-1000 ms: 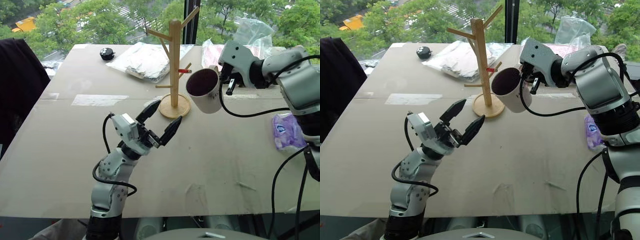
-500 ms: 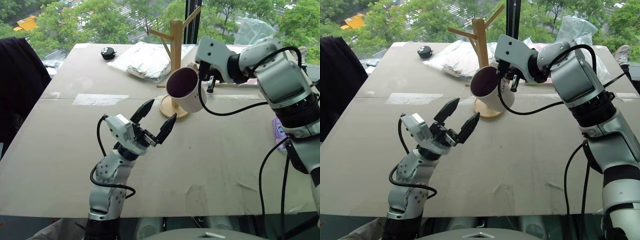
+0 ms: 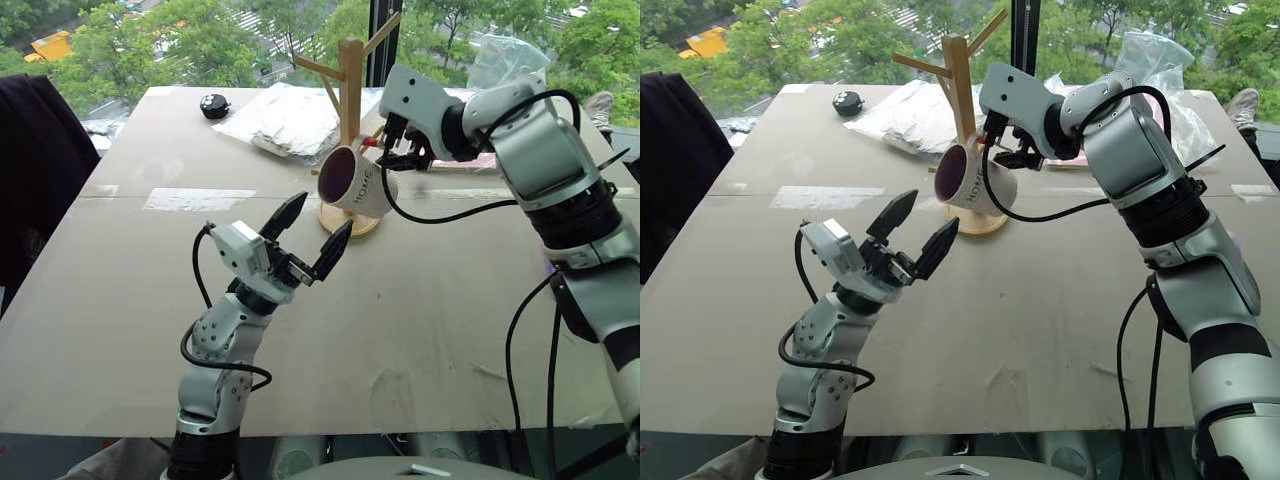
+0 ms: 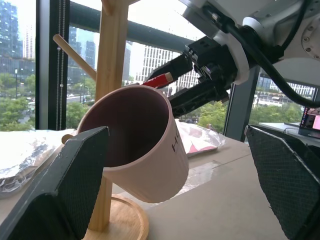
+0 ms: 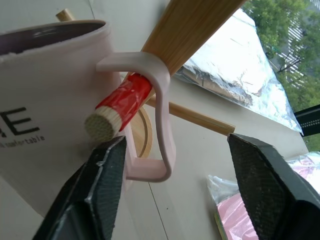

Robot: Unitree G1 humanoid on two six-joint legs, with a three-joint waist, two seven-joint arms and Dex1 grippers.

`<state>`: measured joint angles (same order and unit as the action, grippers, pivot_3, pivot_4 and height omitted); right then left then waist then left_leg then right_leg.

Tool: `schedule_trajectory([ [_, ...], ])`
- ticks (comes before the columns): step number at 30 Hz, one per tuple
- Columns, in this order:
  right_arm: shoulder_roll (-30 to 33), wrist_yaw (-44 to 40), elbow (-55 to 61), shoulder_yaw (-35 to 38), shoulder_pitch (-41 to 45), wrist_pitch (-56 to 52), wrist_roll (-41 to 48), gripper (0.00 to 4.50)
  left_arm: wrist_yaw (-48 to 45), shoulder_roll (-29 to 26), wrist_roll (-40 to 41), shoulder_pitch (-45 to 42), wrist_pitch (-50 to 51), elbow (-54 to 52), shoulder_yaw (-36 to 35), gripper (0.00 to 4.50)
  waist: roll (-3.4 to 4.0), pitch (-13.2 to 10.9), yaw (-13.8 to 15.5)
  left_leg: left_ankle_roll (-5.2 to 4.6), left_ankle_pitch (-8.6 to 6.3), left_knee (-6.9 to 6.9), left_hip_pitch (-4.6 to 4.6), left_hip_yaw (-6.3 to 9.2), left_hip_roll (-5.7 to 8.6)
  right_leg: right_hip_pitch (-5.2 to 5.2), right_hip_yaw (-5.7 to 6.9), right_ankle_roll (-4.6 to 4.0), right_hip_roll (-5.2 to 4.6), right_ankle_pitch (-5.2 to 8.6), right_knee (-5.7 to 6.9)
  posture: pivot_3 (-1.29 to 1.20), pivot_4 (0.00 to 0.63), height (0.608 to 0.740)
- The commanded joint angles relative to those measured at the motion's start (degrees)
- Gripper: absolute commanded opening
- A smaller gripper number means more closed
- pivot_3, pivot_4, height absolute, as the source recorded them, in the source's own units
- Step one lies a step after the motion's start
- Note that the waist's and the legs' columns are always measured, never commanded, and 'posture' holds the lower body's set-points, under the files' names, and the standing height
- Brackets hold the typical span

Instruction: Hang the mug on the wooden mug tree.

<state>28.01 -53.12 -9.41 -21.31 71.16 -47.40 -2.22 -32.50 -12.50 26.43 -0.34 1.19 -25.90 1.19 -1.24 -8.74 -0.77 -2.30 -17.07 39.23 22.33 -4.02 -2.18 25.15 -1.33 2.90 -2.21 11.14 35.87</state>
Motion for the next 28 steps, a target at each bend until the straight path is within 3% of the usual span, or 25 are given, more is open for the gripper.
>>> schedule_trajectory([
  [1,0.34,3.5,3.3,7.4,-0.92,-5.39,2.35,4.47,-0.56,0.08,-0.11,0.8,-1.65,-1.5,0.7,4.5,0.0,0.0,0.1,0.0,0.0,0.0,0.06,0.0,0.0,0.06,0.0,0.01,-0.01,-0.01,0.0,0.0,0.15,0.74],
  [5,2.28,3.96,11.78,12.82,-9.4,-10.2,6.38,4.47,-0.41,-0.53,-0.07,2.28,-0.89,-1.79,0.6,4.5,-0.03,0.03,0.55,0.02,0.01,0.04,0.31,0.18,0.0,0.14,0.19,0.04,-0.07,-0.03,-0.04,0.0,0.15,0.74],
  [8,3.5,3.31,21.61,17.9,-21.41,-7.35,10.81,4.47,-1.3,-2.57,0.07,4.56,1.1,-2.03,0.96,4.5,-0.02,0.04,0.5,0.01,0.01,0.03,0.4,0.25,0.0,0.19,0.26,0.05,-0.13,-0.03,-0.04,0.0,0.15,0.74],
  [12,1.86,3.33,32.36,27.34,-49.09,4.13,16.08,4.47,1.33,-5.85,-2.13,10.02,6.68,0.37,-0.46,4.5,-0.13,0.3,0.95,-0.01,-0.01,-0.07,0.49,0.47,0.03,0.17,0.45,0.08,-0.13,0.01,-0.12,0.0,0.15,0.74],
  [17,-4.26,4.47,33.24,35.68,-71.71,15.05,21.82,4.47,-0.53,-10.57,-4.6,16.42,8.71,0.45,0.14,4.5,0.29,0.03,-0.36,-0.01,-0.01,-0.04,0.45,0.48,0.03,0.31,0.19,0.03,-0.06,0.08,0.0,0.0,0.15,0.74],
  [21,-5.23,1.6,30.79,37.35,-81.03,24.63,23.91,4.47,-1.48,-12.71,-6.34,18.66,9.06,2.23,0.1,4.5,0.05,0.13,-0.14,0.02,0.04,-0.01,-0.72,0.46,-0.14,-0.66,0.15,-0.11,0.11,0.25,-0.01,0.0,0.15,0.74],
  [28,-3.89,1.41,26.48,34.62,-84.87,37.17,21.08,4.47,-3.06,-13.15,-8.15,19.44,6.42,4.5,0.12,4.5,0.16,0.25,-0.24,0.02,0.06,0.01,-0.78,0.35,-0.14,-0.52,-0.1,-0.21,0.12,0.16,0.05,0.0,0.15,0.74],
])
